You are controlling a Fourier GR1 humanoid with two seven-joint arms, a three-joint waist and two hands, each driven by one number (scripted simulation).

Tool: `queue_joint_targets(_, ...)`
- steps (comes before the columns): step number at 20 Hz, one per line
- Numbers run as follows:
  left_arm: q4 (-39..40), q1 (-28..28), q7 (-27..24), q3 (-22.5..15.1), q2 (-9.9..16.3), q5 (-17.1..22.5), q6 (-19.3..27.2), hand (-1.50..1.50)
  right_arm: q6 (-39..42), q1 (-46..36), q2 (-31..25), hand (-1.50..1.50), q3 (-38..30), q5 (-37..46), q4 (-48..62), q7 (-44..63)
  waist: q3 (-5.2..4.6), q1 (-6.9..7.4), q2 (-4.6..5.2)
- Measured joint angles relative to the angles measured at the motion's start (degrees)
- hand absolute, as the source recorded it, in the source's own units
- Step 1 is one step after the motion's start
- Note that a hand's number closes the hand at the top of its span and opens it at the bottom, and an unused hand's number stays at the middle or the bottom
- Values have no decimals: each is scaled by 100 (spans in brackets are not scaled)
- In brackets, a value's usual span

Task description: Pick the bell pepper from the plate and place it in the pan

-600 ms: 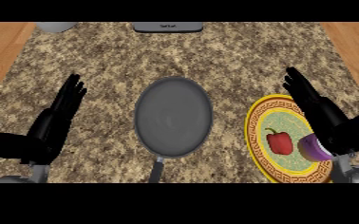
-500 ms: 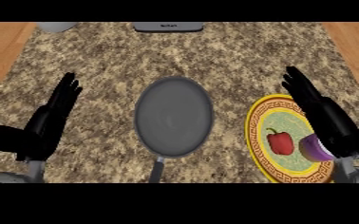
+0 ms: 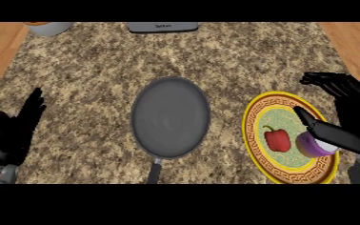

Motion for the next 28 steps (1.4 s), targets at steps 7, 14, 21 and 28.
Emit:
queue_joint_targets(7,434,-310,331,5,9,-242,0,0,1078,1132,128,-150,-669,-181,658,-2293,-11,119,15)
queue_joint_targets(14,611,-555,518,-12,-112,-434,1,0,1136,1579,-770,-150,-1015,606,-46,-2019,-32,173,2)
queue_joint_targets(21,749,-673,487,28,-136,-470,-104,0,1089,1661,-1926,-150,-843,1992,-856,-720,-50,226,12)
queue_joint_targets(28,774,-718,469,49,-200,-568,-167,0,1319,1485,-2453,-150,-134,3165,-1720,971,-43,290,14)
